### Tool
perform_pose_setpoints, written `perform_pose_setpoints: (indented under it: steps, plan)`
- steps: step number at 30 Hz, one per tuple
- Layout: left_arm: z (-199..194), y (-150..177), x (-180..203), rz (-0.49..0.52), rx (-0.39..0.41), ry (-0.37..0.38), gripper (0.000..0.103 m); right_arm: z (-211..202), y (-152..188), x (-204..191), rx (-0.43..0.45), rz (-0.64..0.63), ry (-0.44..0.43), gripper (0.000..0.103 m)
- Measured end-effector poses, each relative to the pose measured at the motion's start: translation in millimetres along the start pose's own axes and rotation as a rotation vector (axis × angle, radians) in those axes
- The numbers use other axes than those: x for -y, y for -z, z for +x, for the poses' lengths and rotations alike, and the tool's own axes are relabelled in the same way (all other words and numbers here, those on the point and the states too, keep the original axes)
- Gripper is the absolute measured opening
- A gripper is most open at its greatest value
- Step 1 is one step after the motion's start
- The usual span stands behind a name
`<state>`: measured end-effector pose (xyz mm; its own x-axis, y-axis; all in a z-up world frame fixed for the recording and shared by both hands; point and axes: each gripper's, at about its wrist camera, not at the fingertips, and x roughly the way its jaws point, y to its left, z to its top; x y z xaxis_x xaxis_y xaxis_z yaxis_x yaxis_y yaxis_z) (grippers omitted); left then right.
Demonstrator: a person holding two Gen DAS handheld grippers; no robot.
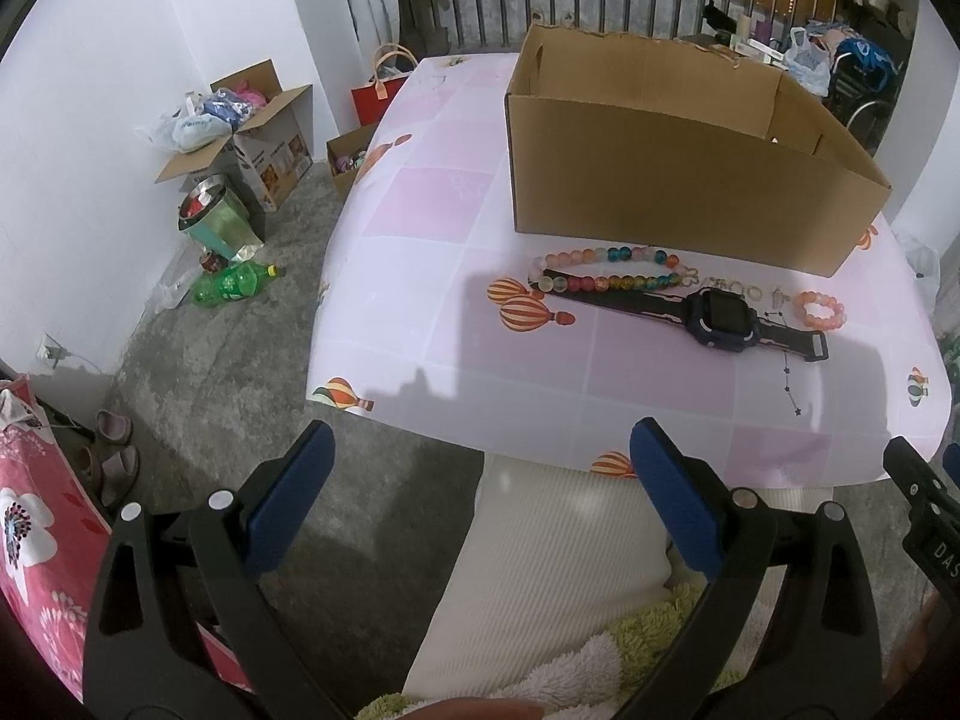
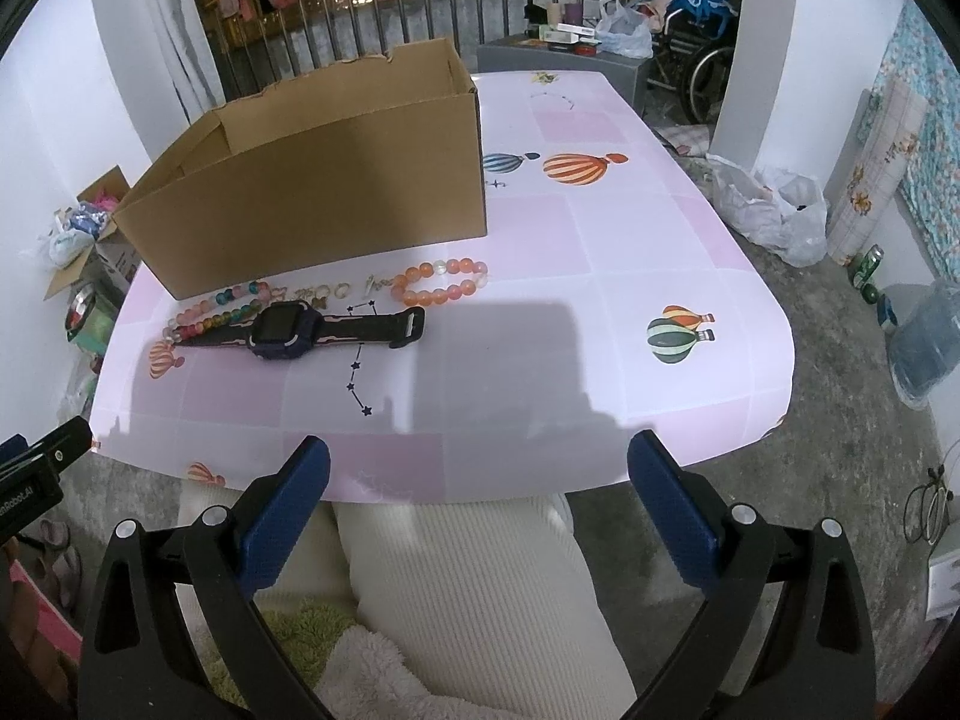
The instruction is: Organize jewelry
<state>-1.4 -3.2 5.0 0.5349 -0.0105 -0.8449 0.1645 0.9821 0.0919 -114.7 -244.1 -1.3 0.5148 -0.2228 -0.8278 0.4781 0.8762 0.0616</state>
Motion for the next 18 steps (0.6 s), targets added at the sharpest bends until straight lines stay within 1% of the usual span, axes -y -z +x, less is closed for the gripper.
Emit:
perform_pose_setpoints:
  steps: [18]
  plan:
    - [-2.1, 0.2, -0.4, 0.0, 0.005, -0.002, 0.096, 0.2, -0.2, -1.0, 0.002, -0.002, 0.0, 0.097]
